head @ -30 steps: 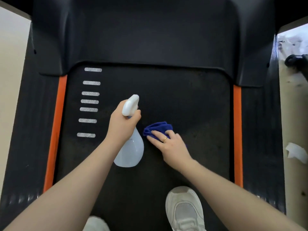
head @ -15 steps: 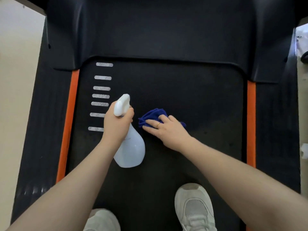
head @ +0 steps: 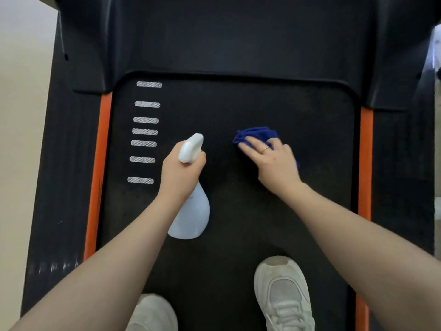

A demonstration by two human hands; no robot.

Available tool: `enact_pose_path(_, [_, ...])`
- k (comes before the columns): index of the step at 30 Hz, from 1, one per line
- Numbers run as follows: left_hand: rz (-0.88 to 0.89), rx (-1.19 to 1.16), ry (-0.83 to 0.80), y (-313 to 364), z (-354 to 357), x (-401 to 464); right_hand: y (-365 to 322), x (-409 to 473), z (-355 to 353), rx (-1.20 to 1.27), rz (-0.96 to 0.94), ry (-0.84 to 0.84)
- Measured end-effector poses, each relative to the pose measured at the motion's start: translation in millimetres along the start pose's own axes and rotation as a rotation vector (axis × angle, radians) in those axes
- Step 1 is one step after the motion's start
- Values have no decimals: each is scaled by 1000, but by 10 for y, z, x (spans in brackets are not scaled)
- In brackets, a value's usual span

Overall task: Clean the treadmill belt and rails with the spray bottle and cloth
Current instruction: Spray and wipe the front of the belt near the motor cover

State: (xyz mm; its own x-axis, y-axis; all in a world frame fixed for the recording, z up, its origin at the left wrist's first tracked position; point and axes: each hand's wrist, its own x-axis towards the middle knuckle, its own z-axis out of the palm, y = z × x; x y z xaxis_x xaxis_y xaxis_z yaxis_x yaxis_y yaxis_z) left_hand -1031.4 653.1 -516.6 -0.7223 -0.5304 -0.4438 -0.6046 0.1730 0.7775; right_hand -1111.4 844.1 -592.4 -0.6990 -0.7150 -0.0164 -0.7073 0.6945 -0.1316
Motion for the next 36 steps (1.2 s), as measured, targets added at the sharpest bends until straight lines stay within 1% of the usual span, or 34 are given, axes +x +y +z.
enact_pose_path(1, [-1, 9, -17, -3, 7, -6, 154, -47, -23, -16, 100, 2])
enact_pose_path(2, [5, 22, -41, 2, 15, -5, 269, -102, -40, -24, 160, 2])
enact_pose_path(3, [18, 39, -69, 7, 27, 5, 312, -157, -65, -42, 180, 3])
enact_pose_path(4, [34, 55, -100, 14, 50, 21, 292, -214, -63, -61, 162, 12])
enact_pose_path(6, [68, 87, -155, 22, 104, 48, 97, -361, -37, -55, 40, -5])
enact_pose_path(8, [102, 108, -186, 47, 152, 53, -105, -576, 4, -44, -189, -95])
enact_pose_path(10, [131, 117, -215, 74, 178, 28, -80, -678, -38, -62, -418, -176])
enact_pose_path(11, [143, 117, -234, 75, 192, 19, 31, -670, -64, -66, -451, -173])
enact_pose_path(12, [154, 119, -253, 76, 204, 11, 149, -654, -90, -79, -399, -141])
enact_pose_path(13, [157, 125, -271, 76, 212, 0, 270, -640, -112, -84, -247, -107])
enact_pose_path(15, [157, 147, -292, 88, 218, -6, 403, -630, -163, -51, 184, -88])
enact_pose_path(16, [156, 158, -293, 96, 226, -2, 394, -642, -155, -16, 346, -98])
enact_pose_path(17, [155, 168, -294, 102, 236, -1, 332, -667, -138, 15, 443, -116])
enact_pose_path(18, [153, 177, -295, 108, 251, -5, 227, -702, -125, 42, 471, -126])
enact_pose_path(19, [152, 185, -299, 120, 268, -16, 107, -739, -110, 69, 415, -114])
enact_pose_path(20, [154, 197, -305, 132, 288, -34, -4, -788, -100, 75, 303, -95])
enact_pose_path(22, [172, 230, -322, 151, 335, -75, -133, -959, -13, 40, 51, -127])
enact_pose_path(23, [182, 243, -327, 159, 351, -96, -157, -1034, 8, 22, -38, -146])
enact_pose_path(24, [189, 249, -328, 163, 364, -111, -130, -1058, -1, 10, -99, -139])
enact_pose_path(25, [196, 247, -325, 160, 372, -119, -61, -1036, -4, -7, -113, -116])
enact_pose_path(26, [200, 240, -322, 153, 379, -118, 32, -980, 11, -17, -60, -70])
enact_pose_path(28, [201, 229, -326, 149, 378, -118, 225, -823, 14, -22, 205, 35])
enact_pose_path(29, [202, 229, -326, 156, 372, -118, 287, -757, -8, -12, 336, 52])
enact_pose_path(30, [200, 232, -323, 164, 365, -111, 320, -705, -18, 0, 415, 42])
enact_pose_path(31, [195, 235, -319, 171, 353, -98, 318, -676, -30, 10, 454, 13])
enact_pose_path(32, [188, 238, -313, 173, 344, -81, 291, -667, -32, 18, 468, 0])
enact_pose_path(34, [175, 244, -302, 159, 324, -38, 186, -656, -37, 7, 448, 38])
enact_pose_path(36, [168, 235, -290, 141, 320, -11, 36, -718, -15, -18, 309, 68])
